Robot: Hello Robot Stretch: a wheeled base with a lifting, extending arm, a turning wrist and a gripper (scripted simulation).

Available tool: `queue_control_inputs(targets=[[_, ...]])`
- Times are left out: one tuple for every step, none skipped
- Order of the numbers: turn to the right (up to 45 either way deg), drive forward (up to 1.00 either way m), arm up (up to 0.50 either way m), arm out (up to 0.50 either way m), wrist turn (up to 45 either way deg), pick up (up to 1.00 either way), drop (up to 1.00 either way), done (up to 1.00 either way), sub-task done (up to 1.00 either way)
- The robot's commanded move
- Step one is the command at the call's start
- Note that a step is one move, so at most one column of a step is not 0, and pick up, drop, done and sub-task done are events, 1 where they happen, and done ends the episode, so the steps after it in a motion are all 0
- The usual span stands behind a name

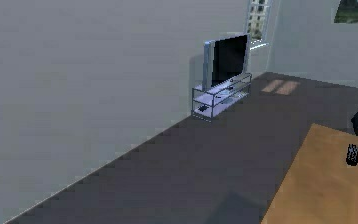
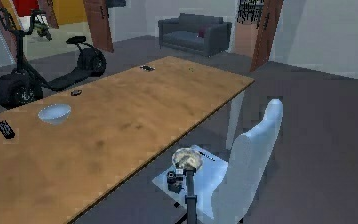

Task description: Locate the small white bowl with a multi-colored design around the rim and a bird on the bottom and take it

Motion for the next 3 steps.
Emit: queue_control_inputs(targets=[[0.0, 0.0, 0.0, 0.0, 0.0, 1.0, 0.0, 0.0, 0.0], [0.0, 0.0, 0.1, 0.0, 0.0, 0.0, 0.0, 0.0, 0.0], [0.0, 0.0, 0.0, 0.0, 0.0, 0.0, 0.0, 1.0, 0.0]])
